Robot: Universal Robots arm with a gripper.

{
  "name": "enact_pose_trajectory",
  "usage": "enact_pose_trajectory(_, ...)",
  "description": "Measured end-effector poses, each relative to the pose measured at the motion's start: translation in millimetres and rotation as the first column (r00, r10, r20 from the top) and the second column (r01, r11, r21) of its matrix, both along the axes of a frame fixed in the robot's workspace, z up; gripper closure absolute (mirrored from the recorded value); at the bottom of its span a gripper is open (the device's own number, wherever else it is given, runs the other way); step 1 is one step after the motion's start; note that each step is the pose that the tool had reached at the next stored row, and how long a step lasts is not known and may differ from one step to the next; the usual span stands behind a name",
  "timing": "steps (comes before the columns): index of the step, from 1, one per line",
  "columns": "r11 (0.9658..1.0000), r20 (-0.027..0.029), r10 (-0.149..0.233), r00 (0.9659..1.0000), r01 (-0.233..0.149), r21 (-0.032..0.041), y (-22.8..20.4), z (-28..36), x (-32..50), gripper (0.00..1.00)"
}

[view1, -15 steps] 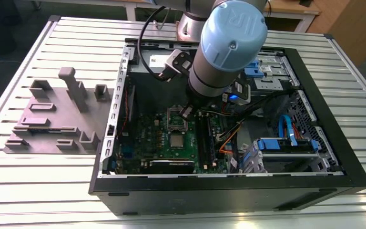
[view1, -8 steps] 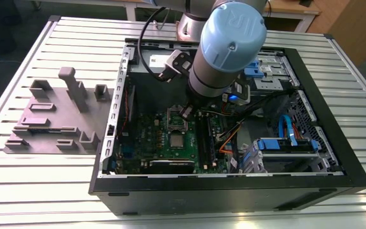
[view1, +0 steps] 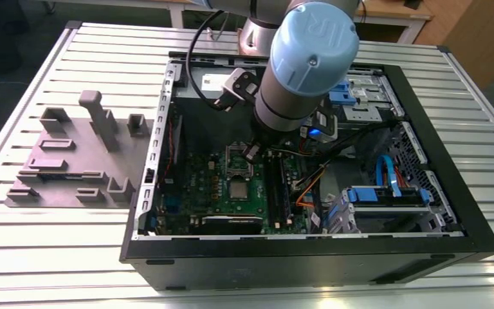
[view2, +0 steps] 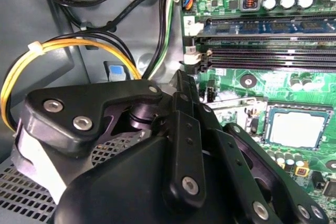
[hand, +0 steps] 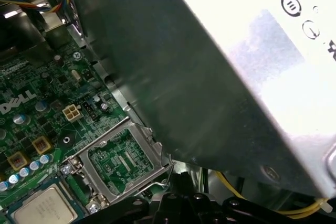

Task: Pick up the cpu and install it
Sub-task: 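Close the cpu cover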

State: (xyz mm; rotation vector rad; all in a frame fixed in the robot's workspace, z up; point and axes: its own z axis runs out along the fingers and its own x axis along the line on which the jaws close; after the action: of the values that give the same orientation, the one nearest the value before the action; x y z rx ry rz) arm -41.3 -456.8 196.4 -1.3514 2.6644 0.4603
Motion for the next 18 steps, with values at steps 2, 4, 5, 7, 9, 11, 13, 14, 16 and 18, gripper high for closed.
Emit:
enact_pose_trajectory(2,1.0000,0.0000,0.000,1.0000,0.000,-0.0010,-0.1,0.2,0.0,0.89)
enact_pose_trajectory(4,1.0000,0.0000,0.000,1.0000,0.000,-0.0011,0.0,0.7,0.0,0.89)
enact_pose_trajectory(5,1.0000,0.0000,0.000,1.0000,0.000,-0.0012,0.0,0.9,-0.1,0.89)
enact_pose_trajectory(7,1.0000,0.0000,0.000,1.0000,0.000,-0.0013,0.0,1.4,-0.3,0.89)
enact_pose_trajectory(9,1.0000,0.0000,0.000,1.0000,0.000,-0.0014,0.0,2.0,-0.5,0.89)
enact_pose_trajectory(11,1.0000,0.0000,0.000,1.0000,0.000,-0.0019,0.0,2.4,-0.7,0.89)
enact_pose_trajectory(13,1.0000,0.0000,0.000,1.0000,0.000,-0.0038,0.0,2.8,-0.8,0.89)
enact_pose_trajectory(14,1.0000,0.0001,0.000,1.0000,0.000,-0.0062,0.0,2.8,-1.0,0.89)
enact_pose_trajectory(16,0.9999,0.0000,0.000,1.0000,0.000,-0.0162,0.0,2.9,-1.3,0.89)
enact_pose_trajectory(18,0.9997,0.0000,0.000,1.0000,0.000,-0.0238,0.0,2.9,-1.5,0.89)
